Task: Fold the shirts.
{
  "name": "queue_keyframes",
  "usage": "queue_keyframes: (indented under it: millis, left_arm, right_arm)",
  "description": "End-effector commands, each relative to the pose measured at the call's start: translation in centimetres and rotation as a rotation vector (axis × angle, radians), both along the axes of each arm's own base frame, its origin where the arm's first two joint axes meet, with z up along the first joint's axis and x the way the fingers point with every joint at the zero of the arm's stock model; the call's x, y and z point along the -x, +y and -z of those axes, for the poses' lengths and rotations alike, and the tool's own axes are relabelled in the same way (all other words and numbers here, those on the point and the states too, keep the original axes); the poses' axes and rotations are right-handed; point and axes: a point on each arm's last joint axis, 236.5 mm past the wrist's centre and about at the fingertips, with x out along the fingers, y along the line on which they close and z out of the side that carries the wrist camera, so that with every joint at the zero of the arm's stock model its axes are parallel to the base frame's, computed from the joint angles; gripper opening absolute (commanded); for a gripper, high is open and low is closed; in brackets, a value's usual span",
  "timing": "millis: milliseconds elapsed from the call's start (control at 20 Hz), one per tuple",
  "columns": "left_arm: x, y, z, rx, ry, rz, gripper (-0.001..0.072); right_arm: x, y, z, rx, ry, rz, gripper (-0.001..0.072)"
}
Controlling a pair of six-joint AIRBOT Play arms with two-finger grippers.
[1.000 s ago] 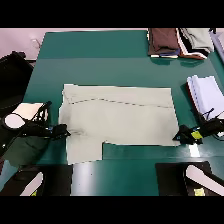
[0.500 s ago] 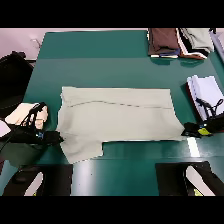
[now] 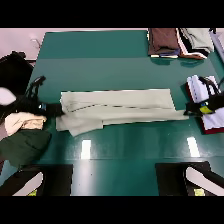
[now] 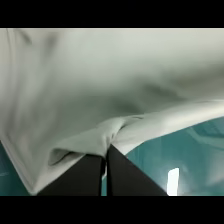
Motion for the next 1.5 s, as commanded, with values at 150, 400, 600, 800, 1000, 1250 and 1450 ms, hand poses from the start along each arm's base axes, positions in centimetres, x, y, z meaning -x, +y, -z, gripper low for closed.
queue_keyframes:
  millis: [150,400,600,800,1000,1250,1450]
  left_arm:
    - [-11.0,1.2,2.4,-0.042,-0.061,-0.023,0.0025]
    - [-12.9,1.4,1.6,-0.023,-0.089,-0.089,0.0495]
    - [-12.5,0.3,0.6,0.022,-0.072,-0.073,0.0239]
    - [-12.2,-2.9,0.0,0.081,-0.083,-0.021,0.0024]
    - [-12.3,-8.9,-0.2,0.093,-0.148,0.058,0.0024]
    - [-11.5,-16.3,2.0,0.125,-0.146,0.129,0.0023]
    - [-12.1,-21.7,3.8,0.138,-0.132,0.212,0.0023]
  right_arm:
    - [-9.8,1.8,1.3,-0.021,-0.025,-0.051,0.0021]
    - [-15.8,4.1,-0.2,-0.256,-0.124,0.007,0.0498]
    - [-13.1,1.1,1.5,-0.304,-0.038,0.041,0.0515]
    - [-9.1,-1.1,5.3,-0.406,0.056,0.132,0.0515]
    - [-8.2,1.5,7.9,-0.543,0.099,0.174,0.0515]
    - [-10.6,5.0,7.9,-0.525,0.024,0.090,0.0069]
    - [-13.1,6.3,-0.3,-0.478,-0.152,-0.052,0.0020]
